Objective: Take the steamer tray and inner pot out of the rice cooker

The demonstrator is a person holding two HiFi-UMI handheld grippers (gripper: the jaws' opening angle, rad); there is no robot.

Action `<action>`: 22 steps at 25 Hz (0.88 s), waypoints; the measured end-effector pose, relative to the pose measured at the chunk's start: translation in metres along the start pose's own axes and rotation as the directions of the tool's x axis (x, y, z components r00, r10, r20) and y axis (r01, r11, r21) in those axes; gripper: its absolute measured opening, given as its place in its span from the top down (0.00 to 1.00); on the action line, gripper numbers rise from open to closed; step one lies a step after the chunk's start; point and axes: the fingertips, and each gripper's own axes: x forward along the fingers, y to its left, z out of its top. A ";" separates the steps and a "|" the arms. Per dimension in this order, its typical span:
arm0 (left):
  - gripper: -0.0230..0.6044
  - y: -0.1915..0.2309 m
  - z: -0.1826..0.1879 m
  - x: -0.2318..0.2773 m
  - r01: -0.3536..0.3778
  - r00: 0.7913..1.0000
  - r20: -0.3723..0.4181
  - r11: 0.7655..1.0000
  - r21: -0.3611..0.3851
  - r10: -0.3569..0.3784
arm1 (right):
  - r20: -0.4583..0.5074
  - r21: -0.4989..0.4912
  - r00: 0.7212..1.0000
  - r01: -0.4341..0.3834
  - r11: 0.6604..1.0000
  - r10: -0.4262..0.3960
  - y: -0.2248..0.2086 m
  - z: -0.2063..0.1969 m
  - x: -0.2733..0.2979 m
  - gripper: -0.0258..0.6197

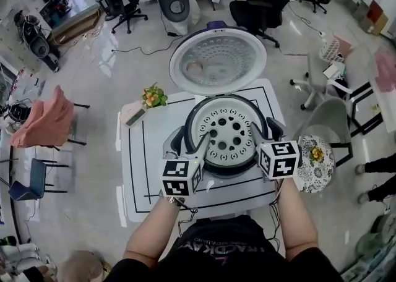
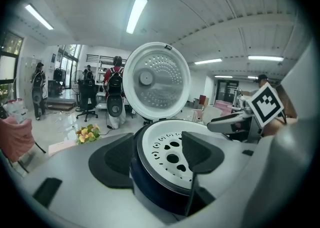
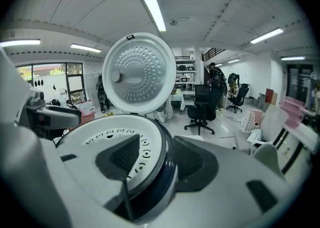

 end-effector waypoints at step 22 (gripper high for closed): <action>0.50 0.007 -0.021 0.032 -0.033 0.988 -0.144 0.990 0.136 0.053 | -0.171 -0.344 0.963 0.139 0.929 -0.207 -0.007 -0.013 0.015 0.69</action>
